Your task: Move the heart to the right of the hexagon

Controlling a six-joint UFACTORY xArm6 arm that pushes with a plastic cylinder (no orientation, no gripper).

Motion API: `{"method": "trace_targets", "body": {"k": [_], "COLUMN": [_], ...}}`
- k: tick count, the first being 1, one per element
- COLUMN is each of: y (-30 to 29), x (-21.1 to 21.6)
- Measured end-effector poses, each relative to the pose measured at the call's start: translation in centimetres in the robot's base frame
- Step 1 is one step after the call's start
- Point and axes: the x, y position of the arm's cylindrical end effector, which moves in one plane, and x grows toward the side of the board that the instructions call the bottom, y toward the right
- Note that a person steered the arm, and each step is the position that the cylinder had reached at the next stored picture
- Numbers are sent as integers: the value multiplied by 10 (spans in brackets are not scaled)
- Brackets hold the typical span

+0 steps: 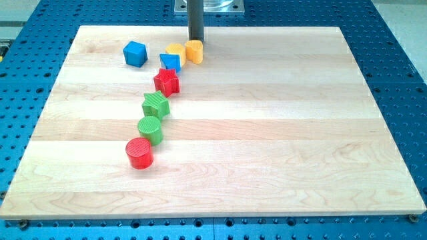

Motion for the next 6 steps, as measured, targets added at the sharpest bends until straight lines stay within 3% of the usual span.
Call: {"method": "trace_targets", "body": {"k": [3, 6], "y": [-33, 223], "x": [28, 83]}}
